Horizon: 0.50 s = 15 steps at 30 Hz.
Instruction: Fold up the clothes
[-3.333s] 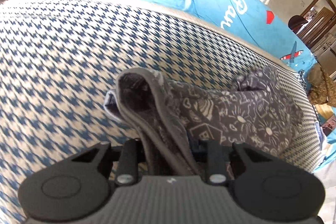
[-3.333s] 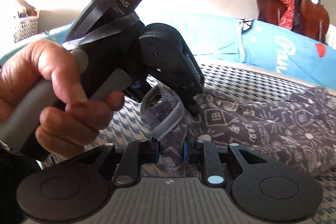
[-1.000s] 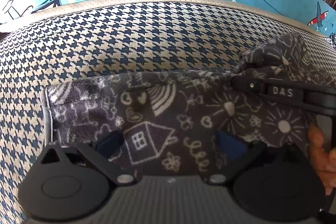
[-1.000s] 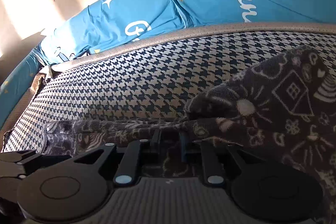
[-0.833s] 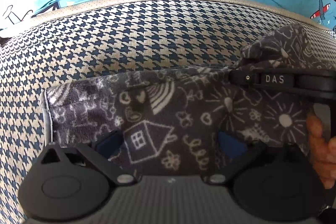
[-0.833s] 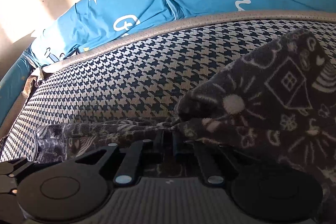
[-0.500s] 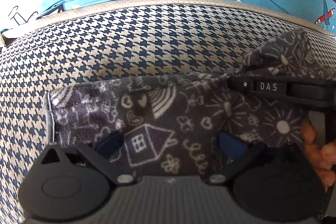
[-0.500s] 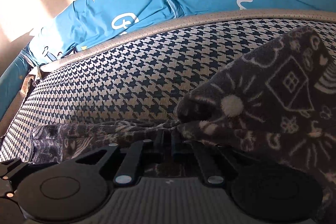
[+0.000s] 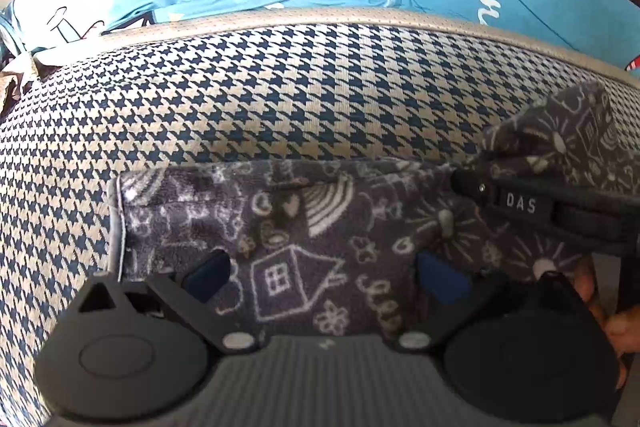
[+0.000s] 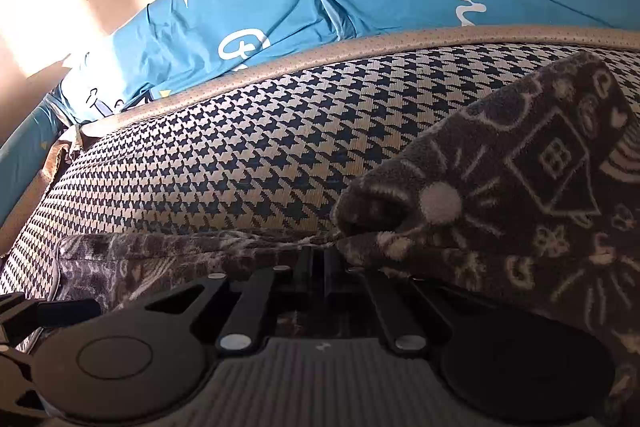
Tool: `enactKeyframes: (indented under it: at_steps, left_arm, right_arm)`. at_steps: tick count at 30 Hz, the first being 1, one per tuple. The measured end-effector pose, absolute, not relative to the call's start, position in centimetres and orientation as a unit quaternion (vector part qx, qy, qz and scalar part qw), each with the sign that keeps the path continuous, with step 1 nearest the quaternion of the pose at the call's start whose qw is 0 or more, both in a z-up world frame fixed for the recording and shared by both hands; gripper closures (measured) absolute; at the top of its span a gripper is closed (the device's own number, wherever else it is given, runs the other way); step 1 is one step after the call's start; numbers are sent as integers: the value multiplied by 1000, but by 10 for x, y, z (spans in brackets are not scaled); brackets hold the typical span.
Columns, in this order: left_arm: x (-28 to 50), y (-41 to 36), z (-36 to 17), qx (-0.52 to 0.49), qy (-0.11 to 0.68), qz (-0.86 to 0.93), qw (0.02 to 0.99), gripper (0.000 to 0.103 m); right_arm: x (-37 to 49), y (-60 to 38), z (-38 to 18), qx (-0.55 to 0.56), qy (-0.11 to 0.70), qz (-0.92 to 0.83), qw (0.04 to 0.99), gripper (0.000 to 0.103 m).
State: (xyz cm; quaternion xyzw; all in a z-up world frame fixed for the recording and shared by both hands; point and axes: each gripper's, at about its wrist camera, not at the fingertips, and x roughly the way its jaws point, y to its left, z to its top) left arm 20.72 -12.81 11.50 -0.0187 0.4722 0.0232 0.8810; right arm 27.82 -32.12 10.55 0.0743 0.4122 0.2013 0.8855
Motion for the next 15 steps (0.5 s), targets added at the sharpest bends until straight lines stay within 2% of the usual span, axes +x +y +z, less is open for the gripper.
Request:
enactKeyframes:
  at_steps: [8, 15]
  left_arm:
    - [206, -121, 124, -49, 469, 16, 882, 0]
    - [218, -115, 108, -27, 475, 62, 877, 0]
  right_arm:
    - [277, -324, 106, 74, 412, 205, 885, 102]
    - [278, -325, 108, 74, 415, 205, 883, 102]
